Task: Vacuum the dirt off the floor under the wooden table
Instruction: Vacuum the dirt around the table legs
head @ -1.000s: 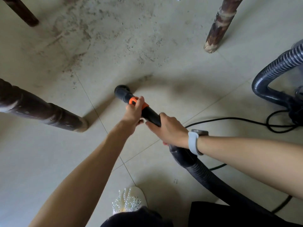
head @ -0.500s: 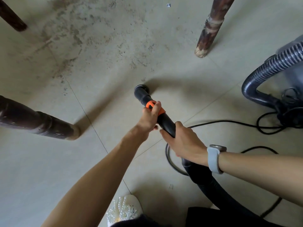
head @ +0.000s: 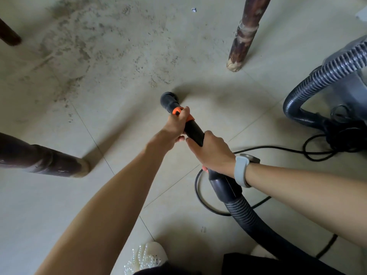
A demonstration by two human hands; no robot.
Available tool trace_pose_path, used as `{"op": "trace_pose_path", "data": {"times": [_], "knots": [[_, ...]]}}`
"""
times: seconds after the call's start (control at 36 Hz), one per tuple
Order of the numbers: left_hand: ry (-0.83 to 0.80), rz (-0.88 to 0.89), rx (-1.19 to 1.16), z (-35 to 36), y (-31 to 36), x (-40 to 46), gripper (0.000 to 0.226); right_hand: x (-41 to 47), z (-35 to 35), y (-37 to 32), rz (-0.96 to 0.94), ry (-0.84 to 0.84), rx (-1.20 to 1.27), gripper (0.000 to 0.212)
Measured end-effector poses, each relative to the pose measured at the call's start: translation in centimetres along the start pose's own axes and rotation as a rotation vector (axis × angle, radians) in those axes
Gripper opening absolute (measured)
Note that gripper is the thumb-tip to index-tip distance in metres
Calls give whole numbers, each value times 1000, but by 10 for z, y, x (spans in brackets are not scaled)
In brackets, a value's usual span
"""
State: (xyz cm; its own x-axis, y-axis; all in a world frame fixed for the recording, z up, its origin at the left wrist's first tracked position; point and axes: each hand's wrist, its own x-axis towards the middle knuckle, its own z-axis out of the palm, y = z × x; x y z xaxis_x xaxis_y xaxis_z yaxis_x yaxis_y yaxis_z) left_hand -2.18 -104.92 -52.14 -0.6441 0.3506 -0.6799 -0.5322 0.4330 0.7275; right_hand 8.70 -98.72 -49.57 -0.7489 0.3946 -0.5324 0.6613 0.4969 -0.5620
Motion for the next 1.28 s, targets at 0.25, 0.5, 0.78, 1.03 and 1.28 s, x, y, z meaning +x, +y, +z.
{"op": "trace_pose_path", "data": {"times": [0.25, 0.5, 0.78, 1.03, 1.28], "knots": [[-77, -13, 52, 26, -37, -27, 28, -48, 9, 32, 131, -22, 27, 51], [-164, -20, 191, 53, -8, -3, 50, -31, -5, 45, 185, 116, 84, 50], [-234, 24, 237, 100, 16, 16, 44, -12, -24, 67, 281, 238, 200, 48], [-169, 30, 207, 87, 29, 34, 44, 19, -33, 57, 186, 174, 360, 40], [-67, 57, 214, 46, 50, 51, 39, 58, -29, 26, 96, 68, 466, 33]]}}
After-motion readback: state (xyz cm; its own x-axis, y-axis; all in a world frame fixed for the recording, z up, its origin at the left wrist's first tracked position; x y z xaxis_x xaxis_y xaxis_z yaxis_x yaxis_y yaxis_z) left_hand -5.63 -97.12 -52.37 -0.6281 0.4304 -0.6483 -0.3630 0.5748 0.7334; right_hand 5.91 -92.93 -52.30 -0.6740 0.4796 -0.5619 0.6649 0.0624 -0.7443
